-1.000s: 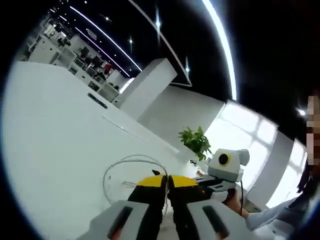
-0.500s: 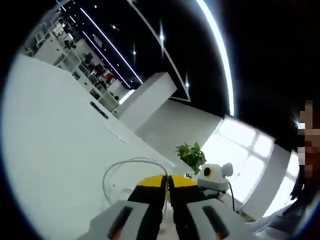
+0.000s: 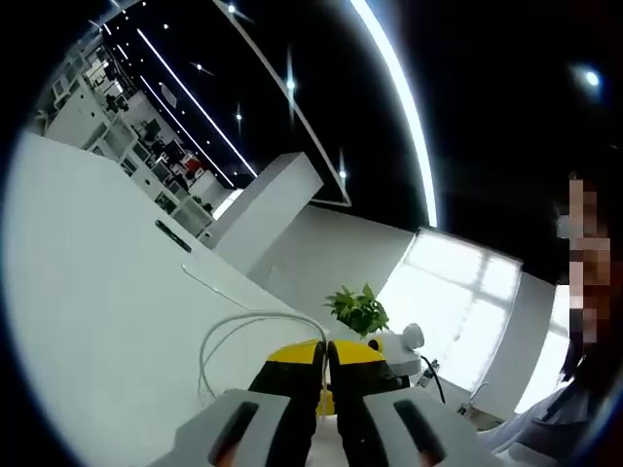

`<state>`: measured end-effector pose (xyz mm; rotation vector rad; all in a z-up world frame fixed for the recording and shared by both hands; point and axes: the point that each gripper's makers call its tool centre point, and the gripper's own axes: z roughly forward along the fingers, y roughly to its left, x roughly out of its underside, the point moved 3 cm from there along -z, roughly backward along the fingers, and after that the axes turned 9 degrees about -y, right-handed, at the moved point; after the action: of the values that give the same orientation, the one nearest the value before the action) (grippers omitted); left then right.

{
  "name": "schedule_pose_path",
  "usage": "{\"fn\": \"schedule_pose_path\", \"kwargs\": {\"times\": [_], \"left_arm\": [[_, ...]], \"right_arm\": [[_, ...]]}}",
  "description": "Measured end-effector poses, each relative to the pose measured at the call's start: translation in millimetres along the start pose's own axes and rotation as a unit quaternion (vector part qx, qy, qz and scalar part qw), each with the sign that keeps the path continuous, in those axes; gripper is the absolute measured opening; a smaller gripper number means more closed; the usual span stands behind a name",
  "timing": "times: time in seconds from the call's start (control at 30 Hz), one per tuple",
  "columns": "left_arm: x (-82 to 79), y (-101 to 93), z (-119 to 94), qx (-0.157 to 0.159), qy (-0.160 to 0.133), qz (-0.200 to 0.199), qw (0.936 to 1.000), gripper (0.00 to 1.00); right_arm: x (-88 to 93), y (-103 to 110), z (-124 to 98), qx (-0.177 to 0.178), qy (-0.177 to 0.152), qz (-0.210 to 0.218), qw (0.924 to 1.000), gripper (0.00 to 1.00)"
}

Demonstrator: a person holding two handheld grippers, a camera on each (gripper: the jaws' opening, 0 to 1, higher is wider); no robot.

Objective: Peel open the Velcro strap on the desktop, arrange the wired earphones neatly onto it, and close the Velcro strap to secure them.

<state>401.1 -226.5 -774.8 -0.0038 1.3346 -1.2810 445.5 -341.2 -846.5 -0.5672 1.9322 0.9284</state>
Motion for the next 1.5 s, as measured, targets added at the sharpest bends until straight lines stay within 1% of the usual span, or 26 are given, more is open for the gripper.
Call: {"fn": "schedule_pose_path", "kwargs": {"times": [0.1, 0.17, 0.23, 0.37, 0.5, 0.6, 0.73, 0.87, 1.0, 1.03, 1.13, 1.27, 1.37, 1.5], "left_arm": [[-0.3, -2.6, 2, 0.006, -0.001, 0.003, 1.0, 0.07], [-1.6, -2.8, 2, 0.008, -0.001, 0.003, 1.0, 0.07], [-3.4, -2.5, 2, 0.009, -0.002, 0.004, 1.0, 0.07], [-3.2, -1.8, 1, 0.008, -0.001, 0.005, 1.0, 0.07], [2.4, 0.1, -1, 0.002, 0.002, 0.001, 1.0, 0.07], [6.7, 5.8, -3, -0.013, 0.009, -0.011, 0.9998, 0.07], [10.7, 9.8, -5, -0.025, 0.014, -0.02, 0.9994, 0.07], [14.5, 13.3, -4, -0.035, 0.02, -0.026, 0.9989, 0.07], [21.1, 16.1, -3, -0.042, 0.032, -0.036, 0.998, 0.07], [22.7, 16.1, -3, -0.043, 0.035, -0.039, 0.9977, 0.07], [26.4, 16.4, -1, -0.044, 0.042, -0.043, 0.9972, 0.07], [29.9, 15.3, 0, -0.041, 0.047, -0.053, 0.9966, 0.07], [32.0, 13.7, 1, -0.037, 0.049, -0.06, 0.9963, 0.08], [34.4, 13.7, 1, -0.037, 0.054, -0.06, 0.996, 0.08]], "right_arm": [[4.0, 4, 3, -0.015, 0.008, 0.03, 0.9994, 0.12], [6.0, 6, 5, -0.02, 0.011, 0.04, 0.999, 0.12], [7.0, 7, 6, -0.023, 0.011, 0.051, 0.9984, 0.11], [6.3, 10, 9, -0.038, 0.008, 0.093, 0.9949, 0.1], [7.3, 16, 11, -0.042, 0.007, 0.098, 0.9943, 0.07], [4.6, 20, 11, -0.042, 0.002, 0.084, 0.9956, 0.05], [-5.0, 22, 7, -0.042, -0.018, 0.062, 0.997, 0.04], [-14.4, 30, 3, -0.05, -0.043, 0.036, 0.9972, 0.04], [-23.9, 39, 1, -0.055, -0.071, -0.009, 0.9959, 0.04], [-26.3, 42, 1, -0.055, -0.079, -0.025, 0.995, 0.04], [-29.1, 51, -1, -0.062, -0.094, -0.052, 0.9923, 0.04], [-30.9, 58, -1, -0.072, -0.101, -0.074, 0.9895, 0.04], [-28.8, 60, 2, -0.077, -0.097, -0.093, 0.988, 0.04], [-27.7, 64, 3, -0.084, -0.099, -0.116, 0.9847, 0.04]]}}
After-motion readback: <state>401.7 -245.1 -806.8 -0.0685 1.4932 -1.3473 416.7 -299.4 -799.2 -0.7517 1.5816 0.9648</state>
